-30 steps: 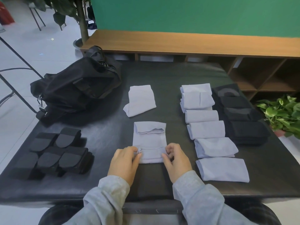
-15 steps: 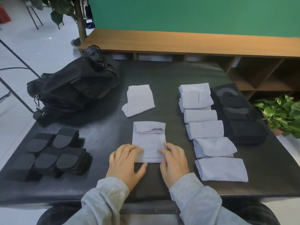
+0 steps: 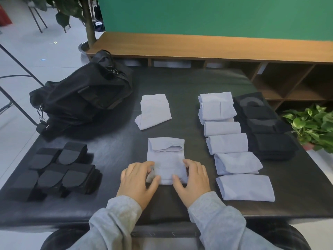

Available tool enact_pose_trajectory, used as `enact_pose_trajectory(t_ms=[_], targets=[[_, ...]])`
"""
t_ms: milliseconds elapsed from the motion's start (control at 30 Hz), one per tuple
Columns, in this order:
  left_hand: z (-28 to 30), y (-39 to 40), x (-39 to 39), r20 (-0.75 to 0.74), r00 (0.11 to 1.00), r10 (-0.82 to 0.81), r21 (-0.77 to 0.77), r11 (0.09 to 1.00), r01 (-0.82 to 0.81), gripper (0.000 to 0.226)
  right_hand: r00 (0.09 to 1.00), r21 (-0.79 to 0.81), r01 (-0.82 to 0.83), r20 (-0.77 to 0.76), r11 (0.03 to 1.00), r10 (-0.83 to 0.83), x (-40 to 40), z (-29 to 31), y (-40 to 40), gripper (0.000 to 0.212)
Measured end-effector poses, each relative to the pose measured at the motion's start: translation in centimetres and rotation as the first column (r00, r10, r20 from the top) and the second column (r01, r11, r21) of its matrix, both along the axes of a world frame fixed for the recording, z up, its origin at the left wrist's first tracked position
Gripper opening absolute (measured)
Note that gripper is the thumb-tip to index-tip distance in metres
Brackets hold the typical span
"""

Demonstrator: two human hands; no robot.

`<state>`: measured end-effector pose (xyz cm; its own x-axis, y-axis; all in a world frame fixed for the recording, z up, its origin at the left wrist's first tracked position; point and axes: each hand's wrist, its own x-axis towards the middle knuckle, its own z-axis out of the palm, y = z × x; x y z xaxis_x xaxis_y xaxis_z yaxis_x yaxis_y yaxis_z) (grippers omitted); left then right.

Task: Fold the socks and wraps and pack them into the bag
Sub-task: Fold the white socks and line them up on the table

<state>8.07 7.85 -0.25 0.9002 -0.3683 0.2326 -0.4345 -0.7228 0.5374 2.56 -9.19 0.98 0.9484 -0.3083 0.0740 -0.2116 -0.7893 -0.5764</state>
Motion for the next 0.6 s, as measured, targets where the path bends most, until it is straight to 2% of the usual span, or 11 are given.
enact_pose_trajectory(t_ms=[67, 200, 333, 600], targets=[[0.0, 0.0, 0.0, -0.013, 1.0, -0.007, -0.047, 0.999, 0.007, 0.025, 0.999, 0.018, 0.04, -0.026, 0.999, -0.039, 0.1, 0.1, -0.1, 0.049], [0.3, 0.3, -0.4, 0.007, 0.998, -0.067, -0.101, 0.993, 0.067, 0.025, 0.999, 0.05, -0.035, 0.035, 0.998, 0.034, -0.2, 0.4, 0.0, 0.029], [0.7, 0.1, -0.7, -0.174, 0.985, -0.021, -0.191, 0.982, -0.012, 0.02, 0.995, 0.112, -0.093, 0.04, 0.989, 0.089, -0.1, 0.4, 0.0, 0.023], [1.7, -0.8, 0.1, -0.237, 0.967, 0.096, -0.114, 0.985, -0.126, 0.019, 0.998, 0.127, -0.022, -0.05, 0.992, 0.029, 1.5, 1.1, 0.1, 0.021]])
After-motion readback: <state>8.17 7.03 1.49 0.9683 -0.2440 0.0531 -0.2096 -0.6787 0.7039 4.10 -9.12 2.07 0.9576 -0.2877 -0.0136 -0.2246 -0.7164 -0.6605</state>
